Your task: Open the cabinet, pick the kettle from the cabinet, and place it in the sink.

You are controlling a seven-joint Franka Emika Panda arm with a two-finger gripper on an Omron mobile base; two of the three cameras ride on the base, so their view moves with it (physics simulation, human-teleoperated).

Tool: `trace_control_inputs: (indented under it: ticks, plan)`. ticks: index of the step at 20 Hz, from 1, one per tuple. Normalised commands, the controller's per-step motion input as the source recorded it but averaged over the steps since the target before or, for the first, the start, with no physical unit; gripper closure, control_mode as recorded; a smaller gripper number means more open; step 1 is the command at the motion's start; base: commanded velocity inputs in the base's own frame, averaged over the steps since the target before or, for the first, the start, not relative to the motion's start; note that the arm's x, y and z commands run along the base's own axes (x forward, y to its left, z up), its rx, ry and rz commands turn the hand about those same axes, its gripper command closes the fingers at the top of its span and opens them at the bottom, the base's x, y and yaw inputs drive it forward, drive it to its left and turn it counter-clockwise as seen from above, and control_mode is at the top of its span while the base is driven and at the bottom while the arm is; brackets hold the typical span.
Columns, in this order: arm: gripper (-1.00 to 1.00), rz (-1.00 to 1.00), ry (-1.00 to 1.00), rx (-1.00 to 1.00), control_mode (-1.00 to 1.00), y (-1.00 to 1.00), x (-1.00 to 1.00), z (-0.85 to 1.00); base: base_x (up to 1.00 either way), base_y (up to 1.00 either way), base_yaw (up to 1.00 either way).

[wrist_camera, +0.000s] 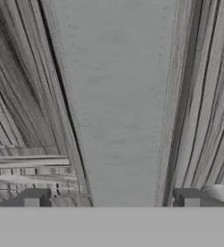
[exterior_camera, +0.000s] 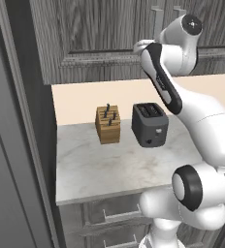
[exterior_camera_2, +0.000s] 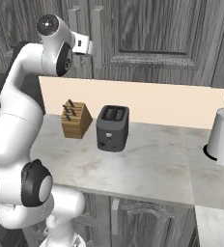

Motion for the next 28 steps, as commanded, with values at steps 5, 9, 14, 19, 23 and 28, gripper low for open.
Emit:
trace_control_inputs:
  ticks: [5, 9, 14, 19, 23, 28]
  plan:
    - [-1.00, 0.00, -0.02, 0.00, -1.00, 0.05, 0.21, -0.11, 0.00, 0.00, 0.00]
    - [-1.00, 0.00, -0.01, 0.00, -1.00, 0.05, 0.19, -0.10, 0.00, 0.00, 0.00]
    - [1.00, 0.00, 0.00, 0.00, -1.00, 0.07, 0.14, -0.07, 0.00, 0.00, 0.00]
    - [1.00, 0.00, 0.00, 0.00, -1.00, 0.13, 0.10, -0.09, 0.00, 0.00, 0.00]
    - [1.00, 0.00, 0.09, 0.00, -1.00, 0.21, -0.01, -0.12, 0.00, 0.00, 0.00]
    - [1.00, 0.00, 0.01, 0.00, -1.00, 0.25, -0.32, -0.07, 0.00, 0.00, 0.00]
